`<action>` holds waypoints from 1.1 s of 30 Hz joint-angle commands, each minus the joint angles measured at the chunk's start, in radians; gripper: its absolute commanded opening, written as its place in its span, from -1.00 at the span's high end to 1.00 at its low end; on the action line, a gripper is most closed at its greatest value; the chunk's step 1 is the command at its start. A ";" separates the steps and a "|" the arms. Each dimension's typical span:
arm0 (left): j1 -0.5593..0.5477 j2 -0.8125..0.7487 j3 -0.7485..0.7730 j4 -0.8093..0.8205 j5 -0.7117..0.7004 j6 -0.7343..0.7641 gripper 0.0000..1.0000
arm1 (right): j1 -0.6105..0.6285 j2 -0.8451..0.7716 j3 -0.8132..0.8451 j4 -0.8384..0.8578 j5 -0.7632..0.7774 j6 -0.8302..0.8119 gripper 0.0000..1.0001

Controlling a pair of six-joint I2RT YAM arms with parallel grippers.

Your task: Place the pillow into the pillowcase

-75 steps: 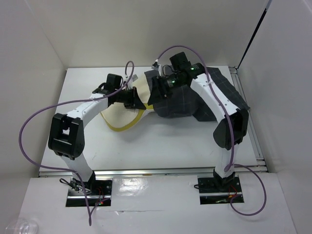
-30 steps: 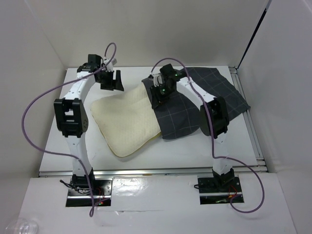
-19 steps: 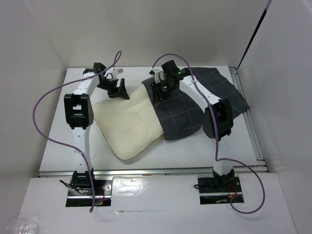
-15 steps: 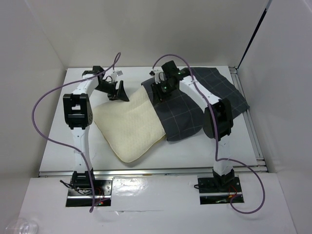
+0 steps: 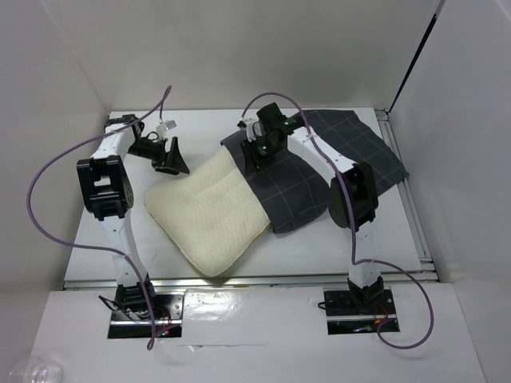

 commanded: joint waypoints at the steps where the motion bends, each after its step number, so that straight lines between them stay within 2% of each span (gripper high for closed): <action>1: 0.018 0.007 0.024 -0.134 0.063 0.141 -0.92 | 0.026 -0.007 0.035 0.013 -0.005 -0.011 0.24; 4: 0.018 0.045 0.038 -0.239 0.086 0.219 -1.00 | 0.026 -0.007 0.045 0.013 0.004 -0.011 0.24; 9: 0.018 0.020 -0.075 -0.135 0.045 0.204 -1.00 | 0.036 -0.016 0.034 0.022 0.013 -0.011 0.22; 12: 0.005 0.048 -0.063 -0.167 0.054 0.252 -1.00 | 0.045 -0.017 0.023 0.022 0.023 -0.011 0.22; 15: -0.005 0.125 -0.014 -0.270 0.083 0.324 -1.00 | 0.045 -0.017 0.023 0.022 0.023 -0.011 0.22; 18: -0.014 0.135 -0.014 -0.270 0.109 0.336 -1.00 | 0.045 -0.007 0.034 0.022 0.032 -0.011 0.22; 21: -0.015 0.125 -0.003 -0.270 0.137 0.336 -0.33 | 0.045 -0.007 0.034 0.022 0.032 -0.011 0.19; 22: -0.015 0.116 -0.003 -0.270 0.146 0.323 -0.02 | 0.045 -0.007 0.034 0.022 0.032 -0.011 0.19; 23: -0.015 0.116 -0.003 -0.270 0.157 0.322 0.82 | 0.045 -0.007 0.034 0.022 0.032 -0.011 0.19; 24: -0.015 0.097 -0.003 -0.270 0.157 0.313 1.00 | 0.045 -0.007 0.034 0.022 0.032 -0.011 0.19; 27: -0.025 0.045 0.017 -0.270 0.157 0.303 1.00 | 0.045 -0.007 0.045 0.031 0.050 -0.011 0.16; 31: -0.025 -0.024 0.193 -0.241 0.088 0.218 1.00 | 0.045 -0.007 0.045 0.054 0.088 -0.011 0.08; 33: -0.025 -0.070 0.289 -0.172 -0.002 0.149 1.00 | 0.045 -0.018 0.063 0.054 0.088 -0.011 0.00</action>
